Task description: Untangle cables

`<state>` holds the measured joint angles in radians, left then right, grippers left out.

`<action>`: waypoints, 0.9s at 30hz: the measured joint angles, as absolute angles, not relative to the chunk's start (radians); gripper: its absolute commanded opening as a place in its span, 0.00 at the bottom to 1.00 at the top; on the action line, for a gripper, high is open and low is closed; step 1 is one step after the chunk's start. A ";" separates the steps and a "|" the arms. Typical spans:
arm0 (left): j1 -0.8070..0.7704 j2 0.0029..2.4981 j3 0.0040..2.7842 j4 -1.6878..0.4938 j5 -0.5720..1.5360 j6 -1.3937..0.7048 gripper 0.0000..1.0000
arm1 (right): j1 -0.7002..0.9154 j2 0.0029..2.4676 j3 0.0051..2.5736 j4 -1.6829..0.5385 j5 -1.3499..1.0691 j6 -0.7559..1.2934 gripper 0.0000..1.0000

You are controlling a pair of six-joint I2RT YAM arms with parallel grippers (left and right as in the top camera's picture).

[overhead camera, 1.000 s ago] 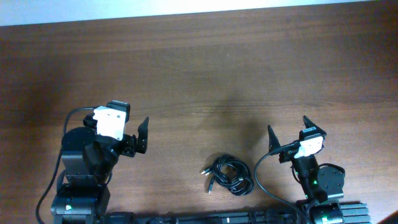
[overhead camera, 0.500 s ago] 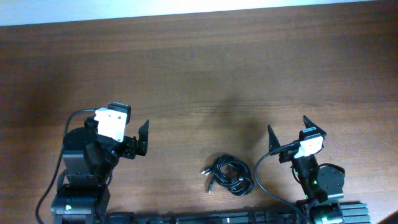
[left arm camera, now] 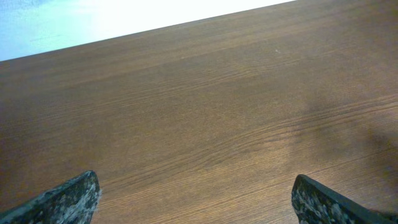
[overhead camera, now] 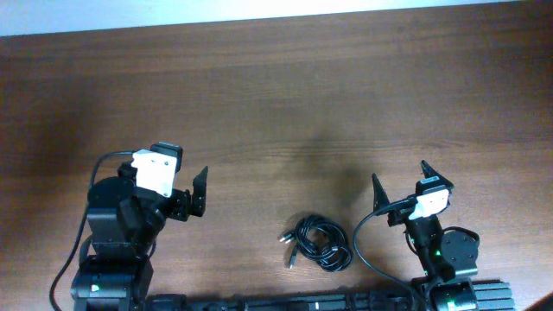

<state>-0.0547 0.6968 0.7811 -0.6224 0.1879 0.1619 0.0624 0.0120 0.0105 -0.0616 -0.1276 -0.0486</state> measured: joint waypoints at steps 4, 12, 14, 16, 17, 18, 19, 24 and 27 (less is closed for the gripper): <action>-0.055 0.697 0.781 -0.624 0.188 0.162 0.99 | 0.063 0.012 0.010 -0.062 -0.128 -0.049 0.99; -0.055 0.751 0.781 -0.617 0.188 0.162 0.99 | 0.062 0.012 0.010 -0.062 -0.128 -0.049 0.99; -0.055 0.758 0.781 -0.609 0.189 0.162 0.99 | 0.063 0.012 0.010 -0.062 -0.128 -0.048 0.99; -0.055 0.757 0.781 -0.608 0.189 0.162 0.99 | 0.063 0.012 0.010 -0.062 -0.128 -0.048 0.98; -0.055 0.757 0.781 -0.608 0.189 0.162 0.99 | 0.063 0.012 0.010 -0.062 -0.128 -0.049 0.99; -0.055 0.757 0.781 -0.608 0.188 0.162 0.99 | 0.063 0.012 0.010 -0.062 -0.128 -0.049 0.99; -0.055 0.757 0.781 -0.609 0.189 0.162 0.99 | 0.063 0.012 0.010 -0.062 -0.128 -0.048 0.99; -0.055 0.757 0.781 -0.609 0.189 0.162 0.99 | 0.063 0.012 0.010 -0.062 -0.128 -0.049 0.99; -0.055 0.757 0.781 -0.609 0.189 0.162 0.99 | 0.062 0.012 0.010 -0.062 -0.128 -0.049 0.99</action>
<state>-0.0551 0.7574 0.7811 -0.6086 0.1886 0.1619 0.0624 0.0120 0.0105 -0.0616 -0.1276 -0.0486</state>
